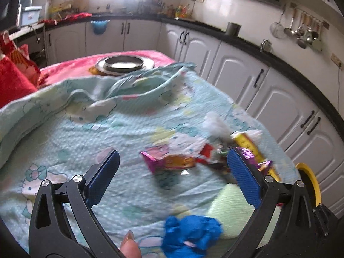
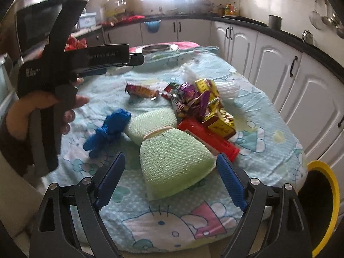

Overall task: Collect trash
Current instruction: 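Move both open tools back over the items on the bed, then grasp the pink candy wrapper with the left tool while the right tool grasps the green mesh scrubber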

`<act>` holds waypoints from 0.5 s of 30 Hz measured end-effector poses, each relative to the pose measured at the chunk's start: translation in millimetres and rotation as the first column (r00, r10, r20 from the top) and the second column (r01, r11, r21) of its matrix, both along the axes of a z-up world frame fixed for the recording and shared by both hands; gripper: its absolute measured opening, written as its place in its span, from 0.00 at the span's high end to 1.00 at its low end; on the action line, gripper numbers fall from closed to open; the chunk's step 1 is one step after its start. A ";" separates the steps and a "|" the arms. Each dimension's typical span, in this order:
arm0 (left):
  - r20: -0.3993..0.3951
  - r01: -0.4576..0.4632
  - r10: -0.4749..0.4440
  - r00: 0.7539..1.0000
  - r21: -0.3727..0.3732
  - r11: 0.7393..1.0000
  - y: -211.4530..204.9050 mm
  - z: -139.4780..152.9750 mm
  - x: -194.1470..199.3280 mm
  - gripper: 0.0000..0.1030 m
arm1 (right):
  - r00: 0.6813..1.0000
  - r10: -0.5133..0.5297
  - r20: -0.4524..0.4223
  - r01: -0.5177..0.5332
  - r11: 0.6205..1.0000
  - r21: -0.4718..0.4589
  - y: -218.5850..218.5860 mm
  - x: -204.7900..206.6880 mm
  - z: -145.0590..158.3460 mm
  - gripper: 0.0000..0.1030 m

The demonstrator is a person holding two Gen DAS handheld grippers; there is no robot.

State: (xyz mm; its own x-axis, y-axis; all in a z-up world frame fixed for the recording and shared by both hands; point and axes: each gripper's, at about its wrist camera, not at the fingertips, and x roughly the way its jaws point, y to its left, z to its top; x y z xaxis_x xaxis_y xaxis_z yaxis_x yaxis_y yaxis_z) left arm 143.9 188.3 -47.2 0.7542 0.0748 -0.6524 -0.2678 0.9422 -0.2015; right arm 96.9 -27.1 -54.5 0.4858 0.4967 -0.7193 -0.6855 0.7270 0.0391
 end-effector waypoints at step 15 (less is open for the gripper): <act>-0.087 0.024 -0.033 0.996 -0.103 0.994 25.7 -41.4 17.7 0.32 | 1.000 -0.006 0.016 0.008 0.993 -0.118 20.2 7.7 -29.9 0.19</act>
